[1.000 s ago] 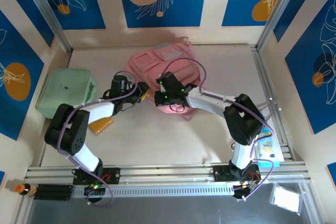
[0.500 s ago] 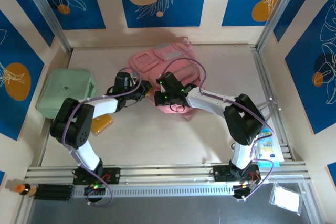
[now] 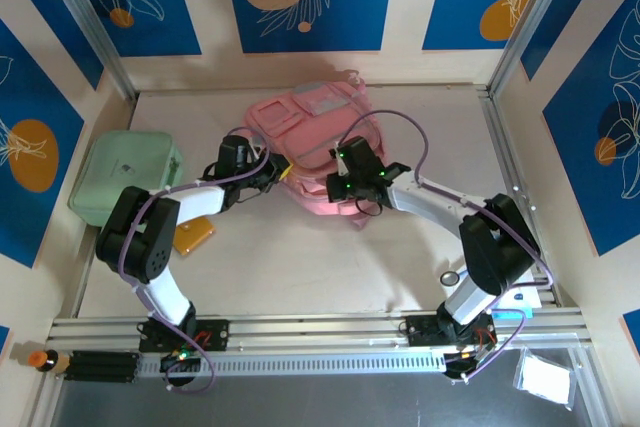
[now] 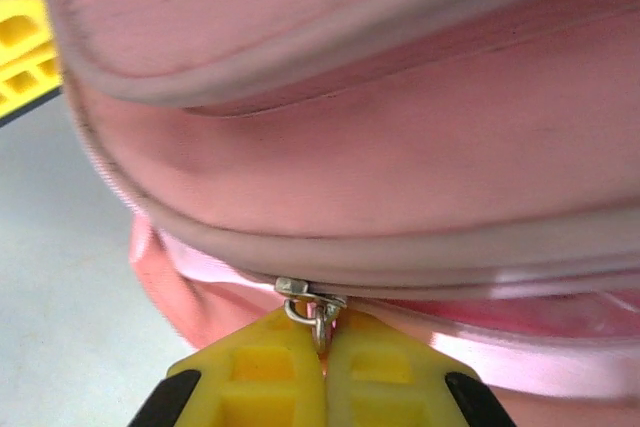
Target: Pack the student bag
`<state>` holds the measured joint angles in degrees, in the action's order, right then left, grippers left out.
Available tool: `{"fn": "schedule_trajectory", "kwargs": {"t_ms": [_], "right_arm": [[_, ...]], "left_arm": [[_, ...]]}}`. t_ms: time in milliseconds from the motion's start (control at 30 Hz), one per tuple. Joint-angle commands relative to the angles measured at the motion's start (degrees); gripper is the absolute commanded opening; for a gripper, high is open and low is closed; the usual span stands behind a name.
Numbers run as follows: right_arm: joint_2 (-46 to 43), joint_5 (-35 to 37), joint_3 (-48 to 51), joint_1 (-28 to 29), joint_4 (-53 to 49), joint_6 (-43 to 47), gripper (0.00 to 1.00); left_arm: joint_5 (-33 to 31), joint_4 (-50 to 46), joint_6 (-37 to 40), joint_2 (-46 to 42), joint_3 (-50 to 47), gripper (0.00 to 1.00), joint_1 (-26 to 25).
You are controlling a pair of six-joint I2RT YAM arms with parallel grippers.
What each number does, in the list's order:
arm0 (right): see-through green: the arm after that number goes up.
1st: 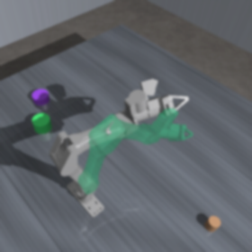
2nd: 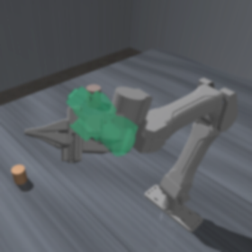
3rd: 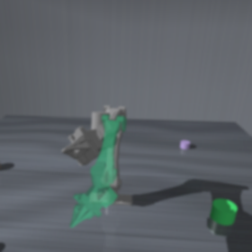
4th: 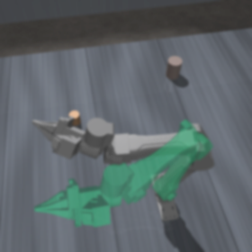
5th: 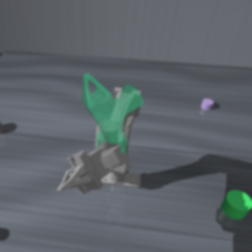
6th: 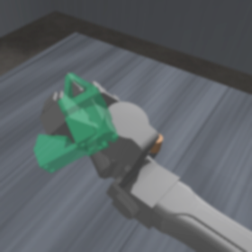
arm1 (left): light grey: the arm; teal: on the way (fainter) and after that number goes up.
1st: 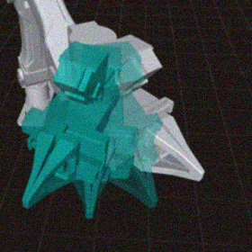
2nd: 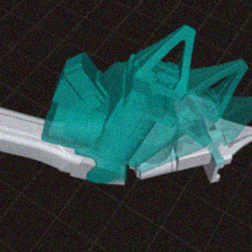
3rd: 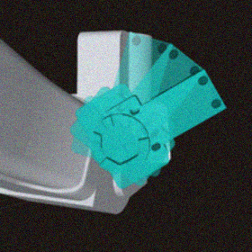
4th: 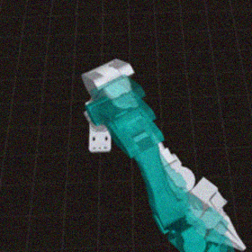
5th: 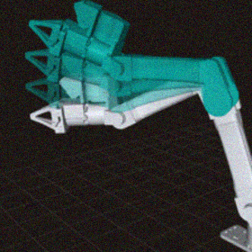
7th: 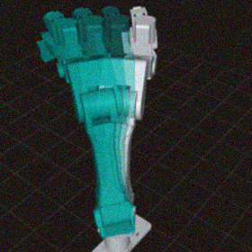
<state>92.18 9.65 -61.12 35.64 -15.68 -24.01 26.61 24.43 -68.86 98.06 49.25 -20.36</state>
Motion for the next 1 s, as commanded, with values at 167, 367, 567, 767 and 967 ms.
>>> {"fn": "schedule_trajectory", "kwargs": {"t_ms": [167, 367, 567, 767, 967], "right_arm": [[3.99, 1.25, -6.19, -1.64, -5.50, 3.60, 0.11], [6.07, 2.38, -8.23, -1.27, -4.70, 3.12, 0.20], [5.77, 4.59, -7.94, -1.83, -3.48, 2.30, 0.05], [2.37, 9.60, -4.49, -5.27, -2.42, 2.25, 0.02], [1.79, 12.17, -4.41, -9.26, -5.17, 0.93, 0.00]], "left_arm": [[2.06, 1.33, 1.82, 0.49, 1.99, 0.04, 1.03], [2.11, 1.06, 1.62, 0.38, 2.07, 0.04, 1.03], [1.56, 0.55, 1.71, 0.31, 2.25, 0.04, 1.10], [0.37, -1.02, 2.49, -0.48, 1.89, 0.03, 2.43], [0.21, -2.42, 3.77, -0.85, 1.90, 0.03, 3.44]]}}
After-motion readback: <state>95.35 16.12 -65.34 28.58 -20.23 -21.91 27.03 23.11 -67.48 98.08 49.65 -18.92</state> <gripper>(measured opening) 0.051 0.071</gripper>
